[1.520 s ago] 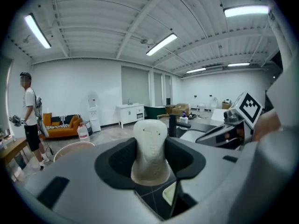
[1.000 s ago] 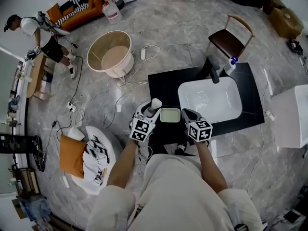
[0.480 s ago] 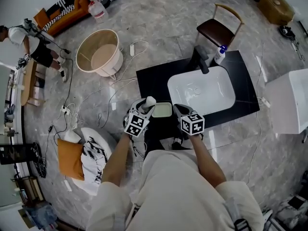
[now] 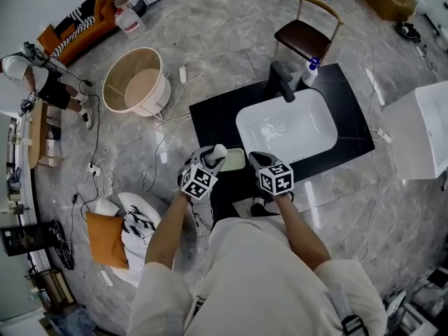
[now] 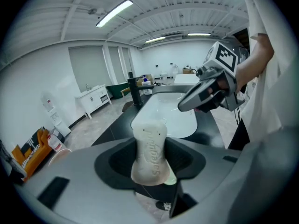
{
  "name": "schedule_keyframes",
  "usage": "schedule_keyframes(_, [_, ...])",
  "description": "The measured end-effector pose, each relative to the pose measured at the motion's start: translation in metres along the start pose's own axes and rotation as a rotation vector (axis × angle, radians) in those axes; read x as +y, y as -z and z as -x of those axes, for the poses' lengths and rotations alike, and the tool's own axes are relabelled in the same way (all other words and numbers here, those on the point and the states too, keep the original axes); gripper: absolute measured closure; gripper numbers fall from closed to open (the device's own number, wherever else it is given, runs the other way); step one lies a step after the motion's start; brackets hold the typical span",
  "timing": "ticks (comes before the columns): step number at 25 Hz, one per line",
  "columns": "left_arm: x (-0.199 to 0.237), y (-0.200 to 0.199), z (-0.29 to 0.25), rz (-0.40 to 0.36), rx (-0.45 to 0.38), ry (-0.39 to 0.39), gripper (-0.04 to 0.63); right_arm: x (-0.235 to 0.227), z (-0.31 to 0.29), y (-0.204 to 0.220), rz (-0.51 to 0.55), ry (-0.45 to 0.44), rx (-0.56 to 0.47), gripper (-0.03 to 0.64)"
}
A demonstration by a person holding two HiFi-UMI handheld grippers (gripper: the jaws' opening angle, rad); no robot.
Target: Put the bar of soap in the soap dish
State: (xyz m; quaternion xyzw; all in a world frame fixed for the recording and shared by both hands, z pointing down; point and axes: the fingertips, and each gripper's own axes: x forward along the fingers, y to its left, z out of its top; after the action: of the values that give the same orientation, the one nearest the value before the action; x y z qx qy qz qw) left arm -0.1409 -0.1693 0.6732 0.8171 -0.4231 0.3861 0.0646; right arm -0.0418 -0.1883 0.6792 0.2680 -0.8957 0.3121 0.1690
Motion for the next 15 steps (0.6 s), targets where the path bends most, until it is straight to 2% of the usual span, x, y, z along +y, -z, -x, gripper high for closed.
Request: schedule_keyframes(15, [-0.037,0.027,-0.033,-0.127,0.096,0.195,0.399,-0.006,0.011,0.014,-0.017,0.056,0.014,0.614])
